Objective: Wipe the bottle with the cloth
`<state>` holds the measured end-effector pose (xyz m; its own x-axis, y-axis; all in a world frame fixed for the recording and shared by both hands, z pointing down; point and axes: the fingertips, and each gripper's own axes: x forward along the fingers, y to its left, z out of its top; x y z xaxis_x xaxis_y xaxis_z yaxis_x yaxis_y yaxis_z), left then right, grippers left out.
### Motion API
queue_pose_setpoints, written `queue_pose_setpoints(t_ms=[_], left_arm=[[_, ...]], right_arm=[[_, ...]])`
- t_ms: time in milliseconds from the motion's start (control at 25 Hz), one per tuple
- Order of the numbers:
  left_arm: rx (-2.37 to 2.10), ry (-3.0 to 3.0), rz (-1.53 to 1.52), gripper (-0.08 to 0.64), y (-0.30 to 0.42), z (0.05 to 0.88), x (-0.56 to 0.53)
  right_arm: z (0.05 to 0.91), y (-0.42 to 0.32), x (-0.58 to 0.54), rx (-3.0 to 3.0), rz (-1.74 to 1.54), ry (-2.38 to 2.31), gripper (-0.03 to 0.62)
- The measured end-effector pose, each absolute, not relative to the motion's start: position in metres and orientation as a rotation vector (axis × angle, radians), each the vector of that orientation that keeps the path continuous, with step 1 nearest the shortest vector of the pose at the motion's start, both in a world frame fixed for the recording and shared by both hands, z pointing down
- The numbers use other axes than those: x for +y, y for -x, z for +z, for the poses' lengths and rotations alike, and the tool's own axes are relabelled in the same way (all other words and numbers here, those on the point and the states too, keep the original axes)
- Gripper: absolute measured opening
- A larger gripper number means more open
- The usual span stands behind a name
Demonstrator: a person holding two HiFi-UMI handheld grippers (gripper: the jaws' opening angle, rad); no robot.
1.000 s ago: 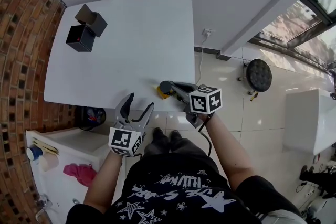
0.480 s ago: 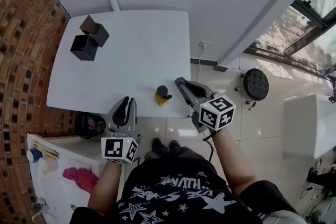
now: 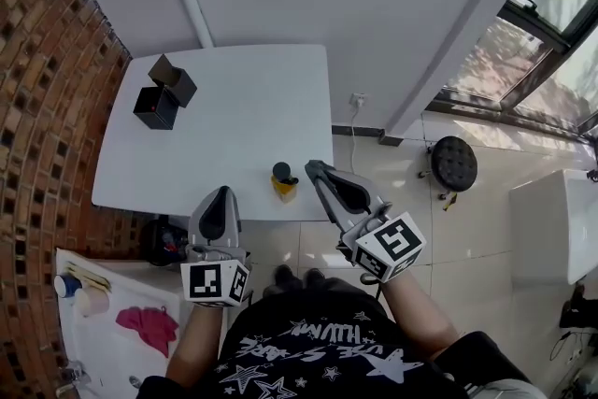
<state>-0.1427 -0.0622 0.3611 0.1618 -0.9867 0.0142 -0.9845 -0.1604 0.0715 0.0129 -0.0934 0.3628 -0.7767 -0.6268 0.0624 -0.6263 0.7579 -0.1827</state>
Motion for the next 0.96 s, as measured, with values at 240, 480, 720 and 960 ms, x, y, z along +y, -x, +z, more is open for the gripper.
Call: queue_pose_setpoints(t_ms=[240, 480, 720, 960], left_arm=[[-1.996, -2.341, -0.014, 0.003, 0.133, 0.367, -0.05], [-1.984, -2.35, 0.01, 0.003, 0.128, 0.369, -0.044], [-2.001, -2.334, 0.014, 0.003, 0.134, 0.374, -0.047], [-1.985, -2.334, 0.041, 0.003, 0.135, 0.376, -0.045]], right_arm=[[0.378, -0.014, -0.084, 2.96, -0.356, 1.057, 0.034], [0.378, -0.02, -0.086, 2.941, -0.35, 1.106, 0.034], [0.377, -0.016, -0.087, 2.948, -0.329, 1.12, 0.034], [0.378, -0.013, -0.086, 2.953, -0.327, 1.122, 0.034]])
